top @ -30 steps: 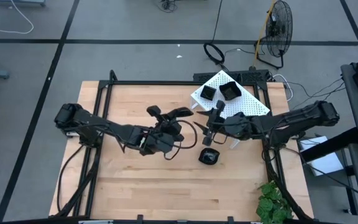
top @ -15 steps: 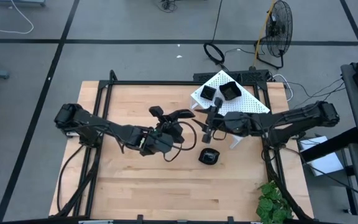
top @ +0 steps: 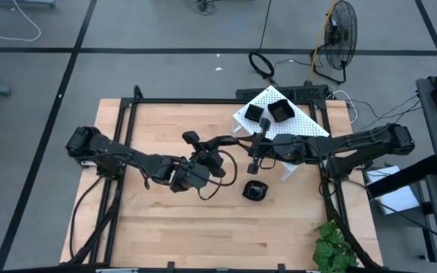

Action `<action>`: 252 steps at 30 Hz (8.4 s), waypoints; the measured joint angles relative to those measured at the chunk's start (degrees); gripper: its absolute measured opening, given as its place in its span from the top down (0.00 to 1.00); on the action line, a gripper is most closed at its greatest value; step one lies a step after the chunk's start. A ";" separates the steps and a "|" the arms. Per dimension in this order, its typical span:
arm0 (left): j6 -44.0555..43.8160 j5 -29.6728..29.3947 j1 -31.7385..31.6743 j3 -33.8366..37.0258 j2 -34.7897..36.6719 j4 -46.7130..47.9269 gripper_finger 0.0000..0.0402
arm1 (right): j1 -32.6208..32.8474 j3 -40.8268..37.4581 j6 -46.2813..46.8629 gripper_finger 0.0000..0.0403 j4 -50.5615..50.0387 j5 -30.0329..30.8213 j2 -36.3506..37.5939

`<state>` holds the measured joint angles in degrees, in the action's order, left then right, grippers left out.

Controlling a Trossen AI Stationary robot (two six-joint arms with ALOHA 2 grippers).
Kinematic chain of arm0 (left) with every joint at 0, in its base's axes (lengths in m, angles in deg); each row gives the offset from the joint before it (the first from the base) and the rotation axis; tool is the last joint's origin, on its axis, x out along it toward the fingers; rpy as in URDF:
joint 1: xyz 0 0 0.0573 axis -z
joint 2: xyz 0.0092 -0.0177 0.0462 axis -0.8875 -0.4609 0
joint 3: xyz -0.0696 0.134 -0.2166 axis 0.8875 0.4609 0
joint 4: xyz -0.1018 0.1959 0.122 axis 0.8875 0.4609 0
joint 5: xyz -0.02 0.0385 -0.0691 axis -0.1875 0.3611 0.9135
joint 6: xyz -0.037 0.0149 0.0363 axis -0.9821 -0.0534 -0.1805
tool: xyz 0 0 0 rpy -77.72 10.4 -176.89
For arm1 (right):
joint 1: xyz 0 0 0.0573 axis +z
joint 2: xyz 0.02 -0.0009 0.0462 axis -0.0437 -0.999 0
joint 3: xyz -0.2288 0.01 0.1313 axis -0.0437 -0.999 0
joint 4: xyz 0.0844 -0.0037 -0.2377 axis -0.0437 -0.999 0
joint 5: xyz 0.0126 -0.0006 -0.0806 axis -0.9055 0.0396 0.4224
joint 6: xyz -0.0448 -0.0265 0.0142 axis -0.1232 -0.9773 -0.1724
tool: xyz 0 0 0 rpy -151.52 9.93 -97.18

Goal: Pick & Place Mini shaped plates
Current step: Stack the black leaf shaped plate on top of the other black leaf shaped plates on the shelf

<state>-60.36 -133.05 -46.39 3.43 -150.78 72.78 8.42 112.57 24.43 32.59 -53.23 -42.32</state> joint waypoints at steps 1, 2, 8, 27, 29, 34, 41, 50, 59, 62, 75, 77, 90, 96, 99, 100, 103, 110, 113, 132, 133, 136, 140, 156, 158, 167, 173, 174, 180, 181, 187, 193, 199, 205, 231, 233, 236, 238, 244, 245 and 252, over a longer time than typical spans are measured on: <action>-0.40 -0.06 0.00 -0.01 0.00 -0.07 0.96 | -0.01 0.00 0.00 0.92 0.01 0.22 0.02; -0.77 -0.03 -0.02 -0.02 0.00 -0.23 0.96 | -0.03 0.00 -0.13 0.95 0.03 0.59 0.02; -0.93 1.88 0.09 -0.02 -0.04 -3.32 0.95 | 0.06 0.00 -2.58 0.99 0.83 5.58 0.02; 9.57 -20.55 11.90 -0.58 4.35 -13.96 0.20 | 0.08 5.54 4.71 1.00 -15.21 5.42 4.47; 4.70 -20.48 13.12 0.07 5.61 -8.55 0.19 | 0.14 9.24 10.00 1.00 -23.93 5.44 5.82; -17.22 -20.37 12.57 1.31 8.43 12.22 0.23 | -0.33 23.95 32.80 1.00 -55.56 4.22 6.80; -44.57 -6.98 5.50 4.99 10.13 35.07 0.29 | -4.21 32.17 60.95 1.00 -86.92 -11.46 7.35; -50.92 0.43 -5.53 12.44 10.29 36.15 0.34 | -6.72 29.85 74.53 1.00 -91.86 -17.13 7.96; -51.47 5.52 -10.22 17.87 10.23 32.80 0.36 | -7.95 21.52 76.99 1.00 -91.88 -21.34 7.84; -52.39 6.53 -11.18 18.81 10.25 32.62 0.35 | -8.73 20.82 76.73 1.00 -91.75 -19.31 7.93; -50.63 8.04 -11.69 19.56 10.23 29.39 0.38 | -13.09 20.79 66.80 1.00 -91.77 -18.91 8.09; -49.58 8.06 -11.69 19.56 10.23 28.72 0.37 | -13.71 20.79 65.80 1.00 -91.88 -19.98 8.09; -45.95 9.55 -11.69 19.56 10.23 26.67 0.34 | -13.84 20.76 60.28 0.69 -91.82 -19.14 9.75; -45.31 13.65 -11.69 19.56 10.23 26.32 0.34 | -13.84 20.76 59.27 0.60 -91.55 -17.78 14.70; -43.99 17.57 -11.69 19.56 10.23 23.40 0.34 | -13.82 20.76 56.67 0.60 -87.63 -15.89 17.83; -42.69 19.95 -11.69 19.56 10.04 21.41 0.34 | -13.82 20.76 55.24 0.60 -85.33 -15.27 18.81; -37.85 31.59 -11.69 19.56 8.80 13.35 0.34 | -13.78 20.76 47.73 0.61 -75.45 -13.95 21.53; -34.27 55.75 -10.48 19.51 -1.12 -12.02 0.34 | -11.99 15.59 24.13 0.62 -47.96 -14.21 25.19; -34.45 57.47 -9.75 16.89 -7.78 -16.66 0.34 | -10.88 10.33 16.39 0.62 -35.44 -20.72 25.92; -41.50 64.66 -10.51 -5.07 -28.09 0.45 0.34 | -8.05 -6.40 7.84 0.62 -9.98 -32.07 27.26; -41.78 65.33 -10.51 -5.07 -28.09 0.45 0.34 | -8.05 -6.45 7.82 0.62 -10.22 -32.07 27.34; -42.59 66.41 -10.46 -5.07 -28.06 0.20 0.34 | -8.05 -6.43 7.80 0.62 -9.79 -32.05 27.50; -44.69 66.36 -10.47 -5.09 -28.58 -0.50 0.34 | -8.05 -6.43 7.80 0.63 -9.76 -31.99 27.50; -43.32 61.22 -10.71 -5.09 -30.37 -3.88 0.34 | -8.05 -6.43 7.93 0.64 -9.79 -31.89 27.50; -43.33 61.27 -10.73 -5.07 -30.38 -3.39 0.34 | -8.05 -6.42 7.93 0.64 -9.79 -31.89 27.52; -44.27 64.58 -10.73 -5.07 -30.38 -3.63 0.51 | -8.07 -6.40 7.80 0.64 -9.79 -31.88 27.50; -44.88 66.69 -10.73 -5.07 -30.38 -3.35 0.73 | -8.07 -6.40 7.79 0.64 -9.79 -31.87 27.50; -45.36 66.73 -10.73 -5.07 -30.38 -2.99 0.76 | -8.07 -6.40 7.78 0.64 -9.79 -31.85 27.50; -45.84 66.61 -10.73 -5.07 -30.38 -2.83 0.93 | -8.07 -6.40 7.80 0.65 -9.79 -31.85 27.50; -45.90 66.57 -10.73 -5.07 -30.38 -2.85 0.96 | -8.07 -6.40 7.80 0.65 -9.79 -31.85 27.50; -43.51 66.53 -10.62 -5.07 -29.96 -2.58 0.98 | -8.07 -6.40 7.94 0.65 -9.80 -31.85 27.50; -39.64 64.95 -10.06 -5.07 -26.03 -0.13 0.99 | -8.07 -6.38 7.97 0.65 -9.89 -31.85 27.50; -34.08 55.09 -8.14 -5.03 -19.36 6.81 0.99 | -8.07 -6.36 7.99 0.65 -10.07 -31.85 27.50; -27.42 36.76 -5.23 -5.04 -10.89 13.78 0.99 | -7.67 -7.62 8.47 0.65 -10.20 -26.85 26.80; -9.76 18.34 -3.28 -5.05 -2.91 15.04 0.99 | 0.04 -9.75 3.02 0.65 6.91 -6.06 3.33; -10.15 18.34 -3.28 -5.05 -2.91 14.89 1.00 | 0.02 -9.75 2.00 0.65 7.13 -6.07 2.84; -10.25 18.34 -3.00 -5.05 -2.91 14.82 0.99 | 0.04 -9.77 1.18 0.67 6.80 -6.14 2.76; -10.15 18.34 -2.80 -5.05 -2.91 14.80 0.99 | 0.04 -9.77 1.05 0.71 7.10 -6.08 2.82; -11.37 20.09 -2.23 -5.05 -2.91 14.56 0.97 | 0.04 -9.77 -1.48 0.91 7.34 -6.12 3.18; -11.42 21.35 -2.16 -5.05 -2.91 14.21 0.97 | 0.04 -9.77 -1.98 0.95 7.09 -6.09 3.16; -10.02 23.20 -0.30 -5.05 -2.90 9.95 0.96 | 0.08 -9.77 -1.30 0.99 6.99 -6.37 3.85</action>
<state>-70.38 -109.84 -46.69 -1.61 -153.67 82.73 8.50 102.80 23.13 39.58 -59.60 -38.47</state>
